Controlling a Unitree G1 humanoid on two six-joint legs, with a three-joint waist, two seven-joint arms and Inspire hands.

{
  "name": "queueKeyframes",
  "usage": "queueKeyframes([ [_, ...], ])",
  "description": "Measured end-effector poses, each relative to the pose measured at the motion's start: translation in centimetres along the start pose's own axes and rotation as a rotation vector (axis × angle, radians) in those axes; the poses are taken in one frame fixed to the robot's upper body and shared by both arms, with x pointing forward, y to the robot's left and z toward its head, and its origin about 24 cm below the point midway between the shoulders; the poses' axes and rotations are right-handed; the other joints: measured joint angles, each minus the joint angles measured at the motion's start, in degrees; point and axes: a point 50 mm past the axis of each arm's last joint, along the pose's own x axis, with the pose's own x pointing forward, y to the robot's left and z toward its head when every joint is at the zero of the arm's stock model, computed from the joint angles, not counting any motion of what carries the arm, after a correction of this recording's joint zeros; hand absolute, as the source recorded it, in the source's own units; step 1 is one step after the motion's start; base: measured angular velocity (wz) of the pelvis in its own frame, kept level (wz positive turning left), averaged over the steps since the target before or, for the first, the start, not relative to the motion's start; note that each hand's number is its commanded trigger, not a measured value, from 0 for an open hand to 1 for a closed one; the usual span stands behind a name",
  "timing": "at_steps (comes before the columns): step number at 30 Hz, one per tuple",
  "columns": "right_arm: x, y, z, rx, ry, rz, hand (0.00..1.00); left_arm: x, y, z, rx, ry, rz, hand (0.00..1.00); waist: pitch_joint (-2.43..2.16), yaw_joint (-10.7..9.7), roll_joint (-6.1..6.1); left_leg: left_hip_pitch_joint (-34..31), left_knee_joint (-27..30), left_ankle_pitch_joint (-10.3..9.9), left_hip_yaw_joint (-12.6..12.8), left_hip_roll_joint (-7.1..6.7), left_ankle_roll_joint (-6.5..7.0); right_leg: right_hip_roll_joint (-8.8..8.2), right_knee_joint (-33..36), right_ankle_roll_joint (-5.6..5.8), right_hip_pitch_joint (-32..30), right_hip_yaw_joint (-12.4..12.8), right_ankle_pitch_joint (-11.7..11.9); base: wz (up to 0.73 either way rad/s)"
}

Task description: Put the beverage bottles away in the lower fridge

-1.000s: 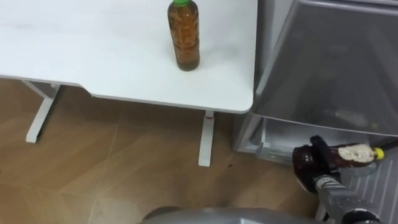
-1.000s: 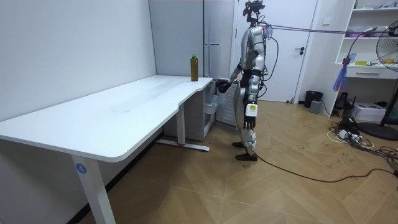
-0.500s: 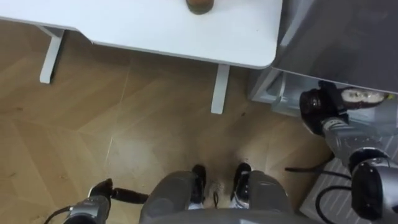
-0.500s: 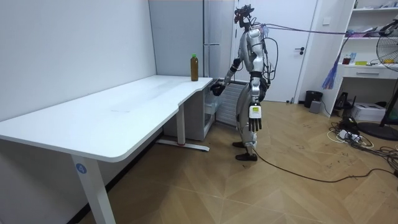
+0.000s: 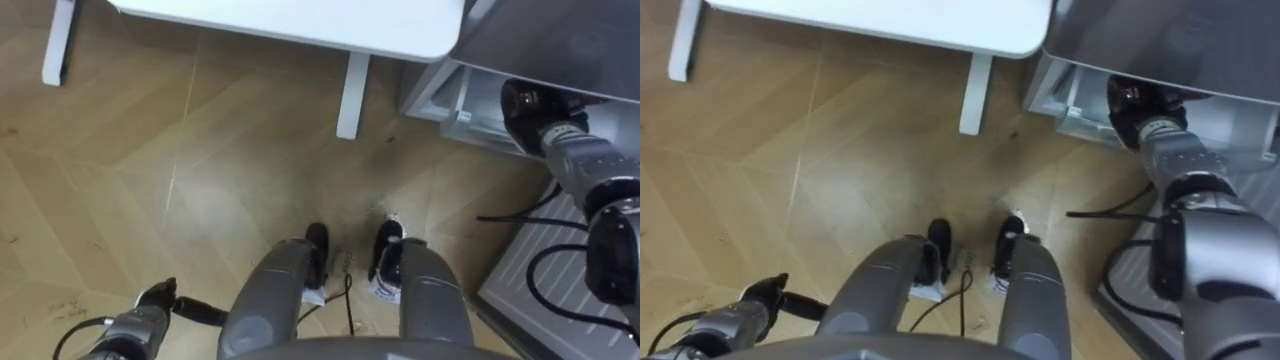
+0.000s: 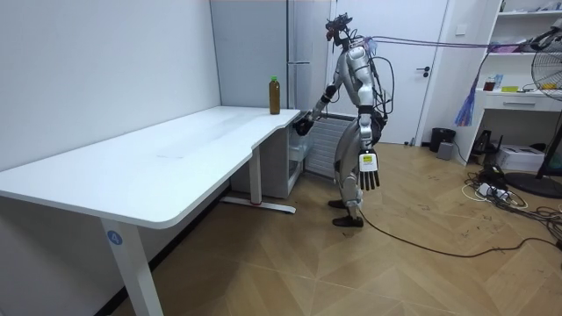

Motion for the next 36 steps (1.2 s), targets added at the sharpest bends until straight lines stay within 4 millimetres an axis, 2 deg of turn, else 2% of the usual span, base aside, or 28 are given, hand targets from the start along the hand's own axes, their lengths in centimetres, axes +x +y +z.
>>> queueKeyframes([
  [5, -0.2, -0.1, 1.1, 0.018, -0.024, -0.009, 0.00, 0.0, 0.1, 0.1, 0.000, -0.005, 0.003, 0.00, -0.06, 0.90, 0.11, -0.18, -0.10, 0.02, 0.41, 0.18, 0.03, 0.08, -0.14, 0.01, -0.27, 0.07, 0.03, 0.00],
  [9, -0.3, -0.1, 2.0, -0.030, -0.045, -0.021, 0.00, 0.0, 0.1, 0.5, -0.001, -0.019, 0.005, 0.00, -0.10, 1.27, 0.30, -0.11, -0.24, 0.04, 0.95, 0.32, 0.06, 0.06, -0.13, 0.01, -0.27, 0.10, 0.02, 0.00],
  [21, -0.4, -0.3, 2.2, -0.061, -0.048, -0.042, 0.00, 0.0, 0.2, 0.6, 0.002, -0.022, 0.007, 0.00, -0.10, 1.18, 1.22, 1.88, -1.95, 0.28, 1.22, 0.25, 0.16, -0.04, -0.79, 0.06, 1.46, 0.04, -0.01, 0.00],
  [29, -0.8, -3.5, 1.9, -0.069, -0.024, -0.145, 0.00, 0.0, 0.0, 0.3, -0.002, -0.015, -0.006, 0.00, -0.08, 1.09, 1.30, 8.33, -6.10, 1.15, 1.23, 0.28, -0.04, 0.24, -4.45, 0.30, 7.70, -0.78, 0.01, 0.02],
  [33, -1.4, -6.2, 1.8, -0.094, -0.005, -0.207, 0.00, 0.0, 0.3, 0.4, -0.028, -0.030, -0.002, 0.00, -0.13, 0.72, 1.28, 12.08, -7.68, 1.15, 1.22, 0.59, -0.05, 0.60, -7.16, 0.67, 12.42, -1.99, -0.15, 0.09],
  [36, -1.5, -6.8, 1.7, -0.096, 0.005, -0.213, 0.00, 0.0, 0.2, 0.5, -0.026, -0.034, -0.010, 0.00, -0.19, 0.54, 1.19, 13.49, -8.53, 1.15, 1.28, 0.55, -0.05, 0.82, -7.99, 1.09, 13.82, -1.77, 0.05, -0.04],
])
